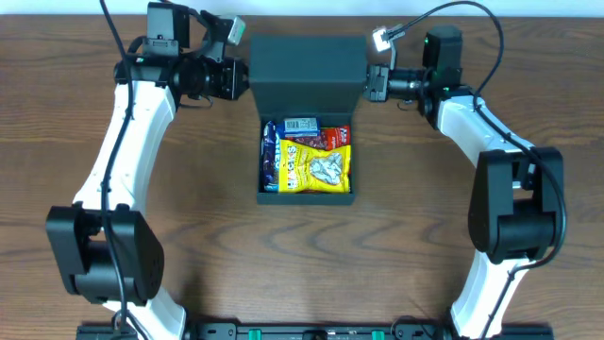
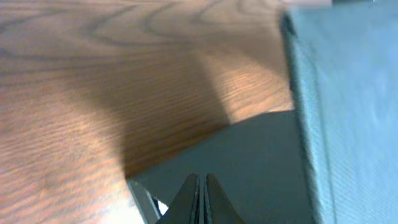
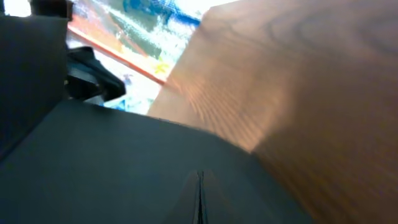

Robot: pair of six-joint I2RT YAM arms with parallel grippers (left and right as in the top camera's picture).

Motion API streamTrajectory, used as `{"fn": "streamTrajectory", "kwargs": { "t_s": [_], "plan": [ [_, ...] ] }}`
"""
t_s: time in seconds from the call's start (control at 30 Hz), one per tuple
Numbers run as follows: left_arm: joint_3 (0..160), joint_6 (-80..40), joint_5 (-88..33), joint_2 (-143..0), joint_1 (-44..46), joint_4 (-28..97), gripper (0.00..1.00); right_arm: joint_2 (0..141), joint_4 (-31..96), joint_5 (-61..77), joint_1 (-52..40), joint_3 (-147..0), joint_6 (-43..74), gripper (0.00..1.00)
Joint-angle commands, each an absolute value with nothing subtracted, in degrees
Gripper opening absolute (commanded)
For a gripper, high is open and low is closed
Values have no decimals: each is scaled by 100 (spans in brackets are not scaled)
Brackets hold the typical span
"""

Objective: Pack container

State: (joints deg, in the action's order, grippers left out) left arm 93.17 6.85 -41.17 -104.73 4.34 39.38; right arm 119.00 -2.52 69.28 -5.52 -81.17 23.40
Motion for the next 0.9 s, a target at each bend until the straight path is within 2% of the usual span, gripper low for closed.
{"fn": "streamTrajectory", "kwargs": {
  "t_s": [0.0,0.23,0.67,0.87],
  "plan": [
    [9432,1133,-3942,-10248,440,4241,6,11799,172,7076,-556,-8180,1831,1],
    [9432,1208,-3404,-10112,440,4713,6,11795,982,6849,-554,-8180,1446,1],
    [9432,1221,-3267,-10097,440,4792,6,11758,1011,6003,-554,-8180,1275,1],
    [9432,1194,-3420,-9861,440,4950,6,11183,1173,5196,-554,-8180,1118,1]
  ]
}}
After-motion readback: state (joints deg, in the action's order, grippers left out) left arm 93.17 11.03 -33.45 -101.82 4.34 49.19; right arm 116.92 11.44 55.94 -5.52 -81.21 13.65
